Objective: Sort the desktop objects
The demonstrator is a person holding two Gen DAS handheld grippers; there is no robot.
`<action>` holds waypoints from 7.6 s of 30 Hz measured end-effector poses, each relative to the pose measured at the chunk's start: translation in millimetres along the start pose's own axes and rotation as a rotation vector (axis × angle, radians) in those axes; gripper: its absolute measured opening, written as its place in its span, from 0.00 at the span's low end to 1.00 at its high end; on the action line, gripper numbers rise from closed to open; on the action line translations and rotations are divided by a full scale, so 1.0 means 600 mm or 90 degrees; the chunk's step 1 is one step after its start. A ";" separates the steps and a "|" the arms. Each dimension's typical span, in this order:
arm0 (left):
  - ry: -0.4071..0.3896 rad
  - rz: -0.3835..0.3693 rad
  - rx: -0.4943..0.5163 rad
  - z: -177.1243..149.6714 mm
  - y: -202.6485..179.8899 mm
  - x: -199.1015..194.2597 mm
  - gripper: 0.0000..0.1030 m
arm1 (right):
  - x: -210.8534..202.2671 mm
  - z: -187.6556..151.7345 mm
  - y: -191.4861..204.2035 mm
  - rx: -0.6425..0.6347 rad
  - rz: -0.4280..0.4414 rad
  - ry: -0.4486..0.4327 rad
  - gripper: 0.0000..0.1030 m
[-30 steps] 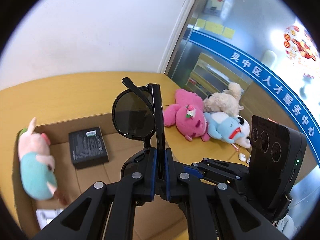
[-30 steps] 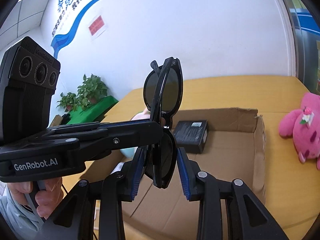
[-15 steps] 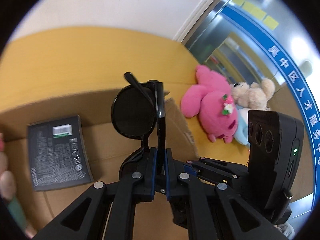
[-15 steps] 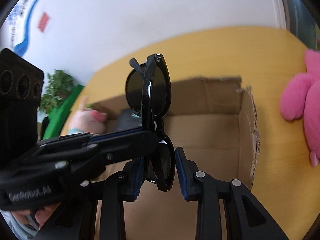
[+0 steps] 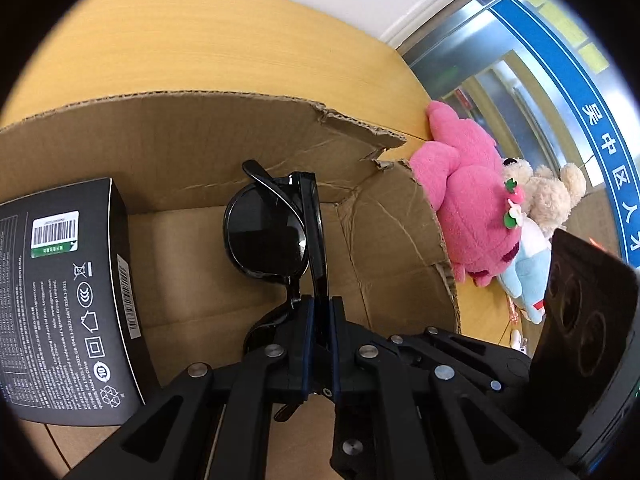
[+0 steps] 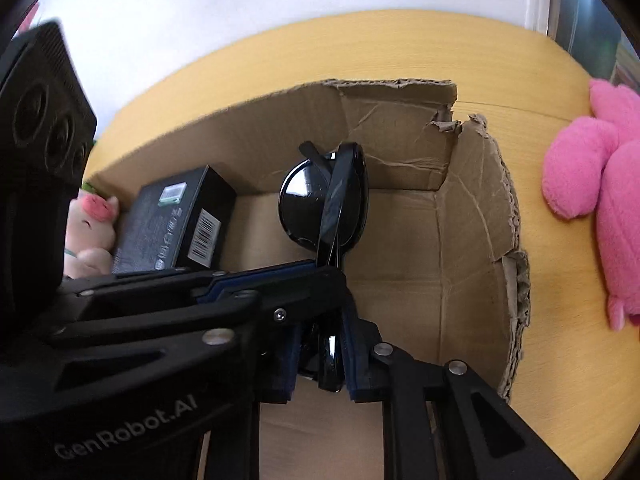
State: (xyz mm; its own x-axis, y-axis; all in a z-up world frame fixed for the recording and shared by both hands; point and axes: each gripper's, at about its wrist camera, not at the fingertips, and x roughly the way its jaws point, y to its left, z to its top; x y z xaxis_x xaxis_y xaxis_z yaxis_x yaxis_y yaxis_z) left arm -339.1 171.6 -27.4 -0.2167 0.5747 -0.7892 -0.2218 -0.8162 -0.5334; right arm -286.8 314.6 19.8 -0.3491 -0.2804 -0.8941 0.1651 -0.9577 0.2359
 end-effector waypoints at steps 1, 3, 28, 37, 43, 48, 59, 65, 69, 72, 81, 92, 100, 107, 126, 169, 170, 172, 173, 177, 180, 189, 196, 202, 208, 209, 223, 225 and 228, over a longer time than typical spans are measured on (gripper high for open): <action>0.002 0.000 -0.001 -0.001 -0.001 0.001 0.06 | 0.000 -0.001 0.000 -0.001 -0.003 -0.001 0.16; 0.008 0.003 -0.001 0.001 -0.003 0.002 0.06 | -0.001 -0.003 0.002 -0.006 -0.015 -0.003 0.16; -0.378 0.230 0.131 -0.328 -0.116 -0.434 0.76 | -0.328 -0.233 0.060 -0.083 -0.049 -0.301 0.91; -0.374 0.365 0.119 -0.479 -0.086 -0.463 0.76 | -0.364 -0.354 0.158 -0.145 -0.022 -0.315 0.92; -0.378 0.356 0.090 -0.549 -0.051 -0.482 0.76 | -0.361 -0.408 0.206 -0.152 0.008 -0.301 0.92; -0.363 0.345 0.022 -0.604 0.024 -0.497 0.76 | -0.325 -0.456 0.271 -0.234 0.041 -0.247 0.90; -0.252 0.311 -0.149 -0.706 0.180 -0.448 0.75 | -0.151 -0.485 0.382 -0.287 0.122 -0.074 0.72; -0.205 0.325 -0.168 -0.714 0.205 -0.413 0.58 | -0.092 -0.479 0.403 -0.299 0.124 -0.026 0.45; -0.173 0.314 -0.170 -0.712 0.214 -0.390 0.47 | -0.075 -0.480 0.408 -0.310 0.114 -0.018 0.38; -0.174 0.331 -0.153 -0.711 0.210 -0.383 0.39 | -0.076 -0.481 0.406 -0.314 0.107 -0.020 0.27; -0.174 0.324 -0.139 -0.710 0.213 -0.381 0.10 | -0.095 -0.514 0.374 -0.295 0.120 -0.020 0.09; -0.211 0.340 -0.066 -0.694 0.137 -0.397 0.07 | -0.159 -0.555 0.325 -0.229 0.122 -0.074 0.09; -0.311 0.362 -0.029 -0.655 0.075 -0.491 0.07 | -0.267 -0.517 0.344 -0.229 0.166 -0.196 0.10; -0.356 0.378 0.025 -0.586 0.021 -0.531 0.07 | -0.318 -0.468 0.336 -0.226 0.175 -0.255 0.10; -0.303 0.282 0.107 -0.377 -0.058 -0.417 0.07 | -0.378 -0.331 0.182 -0.123 0.088 -0.335 0.11; -0.109 0.323 -0.004 -0.378 0.068 -0.287 0.25 | -0.159 -0.311 0.159 -0.075 0.069 -0.111 0.58; -0.145 0.322 0.000 -0.384 0.055 -0.302 0.33 | -0.172 -0.317 0.162 -0.082 0.062 -0.128 0.65; -0.235 0.324 0.012 -0.409 0.033 -0.345 0.52 | -0.193 -0.329 0.168 -0.088 0.046 -0.158 0.72; -0.274 0.328 0.021 -0.422 0.022 -0.361 0.64 | -0.203 -0.339 0.173 -0.092 0.026 -0.178 0.76; -0.387 0.371 0.072 -0.461 -0.002 -0.392 0.77 | -0.220 -0.369 0.188 -0.105 -0.012 -0.236 0.88; -0.395 0.416 0.083 -0.473 -0.008 -0.385 0.77 | -0.217 -0.388 0.194 -0.101 -0.021 -0.262 0.92; -0.441 0.401 0.054 -0.511 0.031 -0.355 0.77 | -0.206 -0.421 0.192 -0.104 -0.051 -0.327 0.99; -0.471 0.429 0.076 -0.525 0.052 -0.313 0.77 | -0.199 -0.441 0.189 -0.120 -0.049 -0.400 1.00; -0.516 0.436 0.106 -0.538 0.050 -0.306 0.78 | -0.196 -0.457 0.188 -0.129 -0.050 -0.448 1.00; -0.517 0.434 0.107 -0.536 0.052 -0.308 0.79 | -0.197 -0.456 0.186 -0.129 -0.049 -0.448 1.00; -0.517 0.435 0.106 -0.536 0.052 -0.308 0.80 | -0.197 -0.456 0.186 -0.129 -0.049 -0.448 1.00; -0.512 0.422 0.115 -0.534 0.051 -0.303 0.87 | -0.195 -0.454 0.185 -0.131 -0.048 -0.448 1.00; -0.512 0.422 0.115 -0.534 0.051 -0.303 0.87 | -0.196 -0.454 0.184 -0.131 -0.047 -0.448 1.00; -0.512 0.423 0.114 -0.535 0.051 -0.304 0.87 | -0.196 -0.454 0.184 -0.131 -0.047 -0.448 1.00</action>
State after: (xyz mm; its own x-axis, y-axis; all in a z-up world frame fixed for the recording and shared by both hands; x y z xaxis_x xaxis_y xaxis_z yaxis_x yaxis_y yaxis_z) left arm -1.4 23.0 2.4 -0.8975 -0.0598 -0.4370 0.0491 -0.9982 0.0357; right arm 23.8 259.5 47.3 -0.8642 -0.2566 -0.4328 0.2628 -0.9637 0.0465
